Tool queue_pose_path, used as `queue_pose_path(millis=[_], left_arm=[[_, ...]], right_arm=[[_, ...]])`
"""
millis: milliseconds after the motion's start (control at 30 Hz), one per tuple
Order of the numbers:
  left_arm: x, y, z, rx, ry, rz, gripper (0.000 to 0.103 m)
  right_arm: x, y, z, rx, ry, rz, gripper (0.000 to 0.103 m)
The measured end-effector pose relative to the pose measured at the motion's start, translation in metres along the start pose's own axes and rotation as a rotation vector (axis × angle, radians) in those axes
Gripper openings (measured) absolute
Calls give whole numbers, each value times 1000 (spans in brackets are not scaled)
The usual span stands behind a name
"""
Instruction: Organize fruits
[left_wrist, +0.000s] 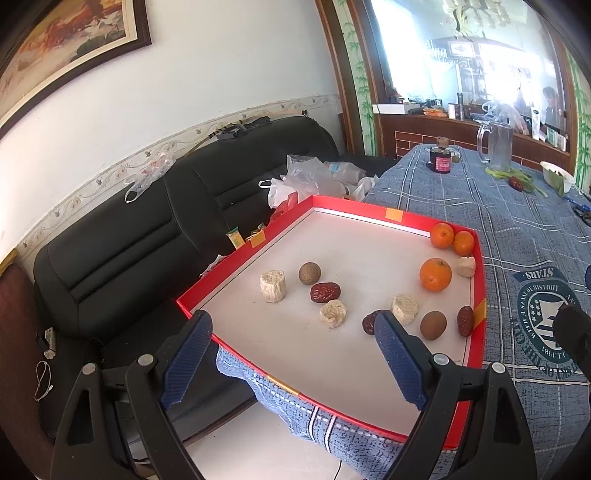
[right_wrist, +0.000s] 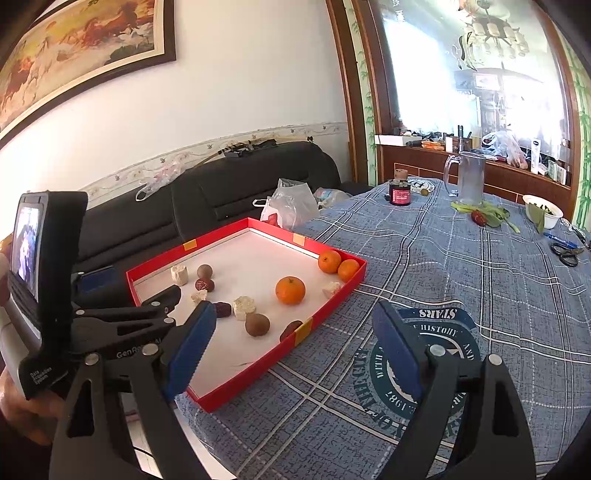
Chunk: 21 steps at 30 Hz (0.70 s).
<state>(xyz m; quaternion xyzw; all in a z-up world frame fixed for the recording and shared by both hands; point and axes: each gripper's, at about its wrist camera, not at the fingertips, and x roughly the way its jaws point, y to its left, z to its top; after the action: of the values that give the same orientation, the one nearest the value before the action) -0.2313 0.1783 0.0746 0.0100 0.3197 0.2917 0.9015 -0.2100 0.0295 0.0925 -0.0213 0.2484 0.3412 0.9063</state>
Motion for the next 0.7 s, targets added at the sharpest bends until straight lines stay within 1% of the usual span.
queue_pose_path(millis=[700], left_arm=[[3, 11, -2, -20, 1, 6, 90]], right_arm=[[7, 15, -2, -23, 16, -3, 87]])
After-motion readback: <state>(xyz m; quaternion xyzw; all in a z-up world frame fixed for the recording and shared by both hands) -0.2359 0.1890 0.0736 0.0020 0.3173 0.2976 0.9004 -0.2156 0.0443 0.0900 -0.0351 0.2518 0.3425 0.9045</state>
